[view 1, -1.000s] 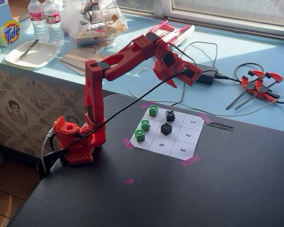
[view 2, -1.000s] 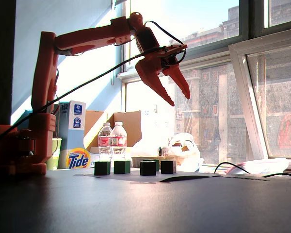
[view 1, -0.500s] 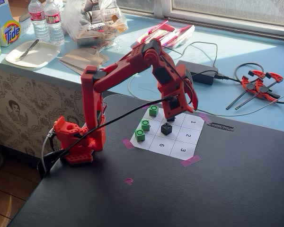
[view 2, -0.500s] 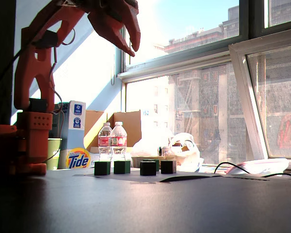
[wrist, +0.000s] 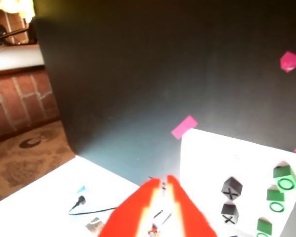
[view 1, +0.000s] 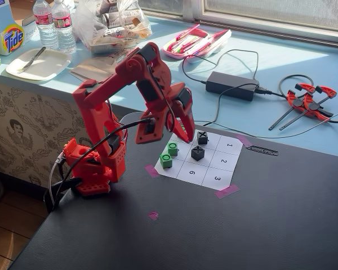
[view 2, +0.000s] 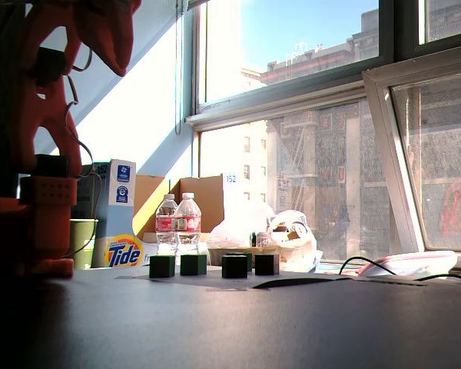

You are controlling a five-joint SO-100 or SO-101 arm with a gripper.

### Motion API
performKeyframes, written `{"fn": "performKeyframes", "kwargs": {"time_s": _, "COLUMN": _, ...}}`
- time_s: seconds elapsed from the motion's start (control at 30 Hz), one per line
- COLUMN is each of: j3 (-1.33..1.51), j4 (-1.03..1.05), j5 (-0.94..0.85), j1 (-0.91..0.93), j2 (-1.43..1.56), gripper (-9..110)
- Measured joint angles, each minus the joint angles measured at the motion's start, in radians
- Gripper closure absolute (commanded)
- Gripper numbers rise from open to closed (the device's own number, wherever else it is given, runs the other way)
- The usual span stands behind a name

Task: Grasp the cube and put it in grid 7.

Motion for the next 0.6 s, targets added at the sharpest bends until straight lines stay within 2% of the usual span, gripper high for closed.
{"fn": "performKeyframes", "kwargs": {"time_s": 0.23, "j3": 0.486, "j4": -0.054, "j5": -0.017, "j1": 0.015, "j2": 0.380, "gripper": 101}}
{"fn": "performKeyframes", "kwargs": {"time_s": 0.6, "j3": 0.676, "j4": -0.080, "j5": -0.017, "j1": 0.017, "j2": 0.568, "gripper": 101}}
